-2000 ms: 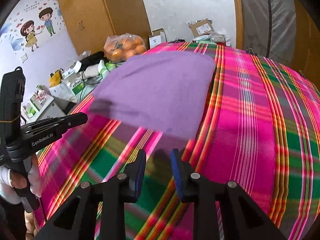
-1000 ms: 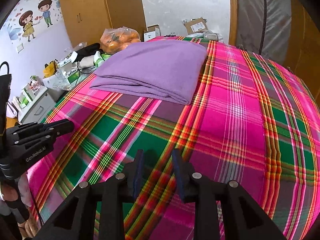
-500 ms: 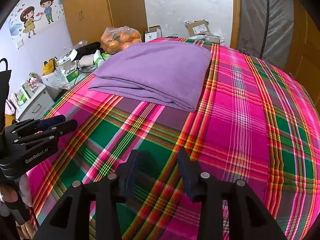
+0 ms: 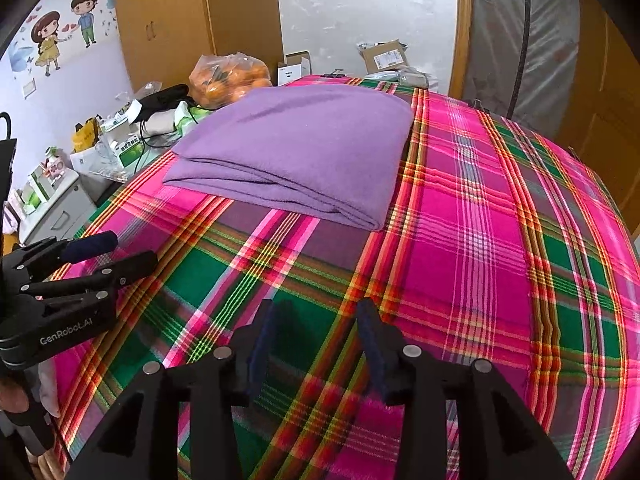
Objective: Fold clothes
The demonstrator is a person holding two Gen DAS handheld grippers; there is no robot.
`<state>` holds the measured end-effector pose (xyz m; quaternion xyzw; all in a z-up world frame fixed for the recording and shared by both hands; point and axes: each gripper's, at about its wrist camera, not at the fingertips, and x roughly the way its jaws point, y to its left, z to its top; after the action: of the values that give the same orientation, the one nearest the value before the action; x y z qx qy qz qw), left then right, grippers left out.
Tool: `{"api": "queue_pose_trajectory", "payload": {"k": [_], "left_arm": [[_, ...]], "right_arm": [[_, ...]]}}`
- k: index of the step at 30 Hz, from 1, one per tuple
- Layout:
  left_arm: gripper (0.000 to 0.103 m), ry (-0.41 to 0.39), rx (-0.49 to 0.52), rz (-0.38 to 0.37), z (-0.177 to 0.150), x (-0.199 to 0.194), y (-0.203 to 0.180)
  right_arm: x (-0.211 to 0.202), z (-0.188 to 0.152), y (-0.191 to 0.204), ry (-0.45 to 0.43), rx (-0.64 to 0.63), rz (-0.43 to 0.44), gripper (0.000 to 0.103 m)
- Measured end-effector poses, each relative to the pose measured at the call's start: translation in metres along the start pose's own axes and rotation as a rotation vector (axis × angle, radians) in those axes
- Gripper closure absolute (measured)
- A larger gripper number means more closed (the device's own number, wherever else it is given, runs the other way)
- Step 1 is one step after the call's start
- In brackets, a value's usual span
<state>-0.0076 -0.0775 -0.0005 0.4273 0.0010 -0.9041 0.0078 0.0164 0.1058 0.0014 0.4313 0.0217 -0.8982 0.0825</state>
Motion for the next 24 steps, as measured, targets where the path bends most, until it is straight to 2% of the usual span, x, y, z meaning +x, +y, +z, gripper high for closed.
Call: {"api": "queue_pose_trajectory", "payload": {"k": [5,12,24], "left_arm": [[0.028,0.007,0.007,-0.015,0.0022,0.0031,-0.001],[0.027,0.01,0.008,-0.013,0.0028,0.0043,-0.0011],[0.027,0.01,0.007,-0.013,0.0019,0.0037,-0.0019]], "right_arm": [[0.0025,0.0026,-0.0002,0.002,-0.003,-0.007,0.058],[0.0045,0.0043,0.0009,0.004,-0.01,-0.006,0.054],[0.0051,0.0054,-0.0001,0.003,-0.007,0.001,0.053]]}}
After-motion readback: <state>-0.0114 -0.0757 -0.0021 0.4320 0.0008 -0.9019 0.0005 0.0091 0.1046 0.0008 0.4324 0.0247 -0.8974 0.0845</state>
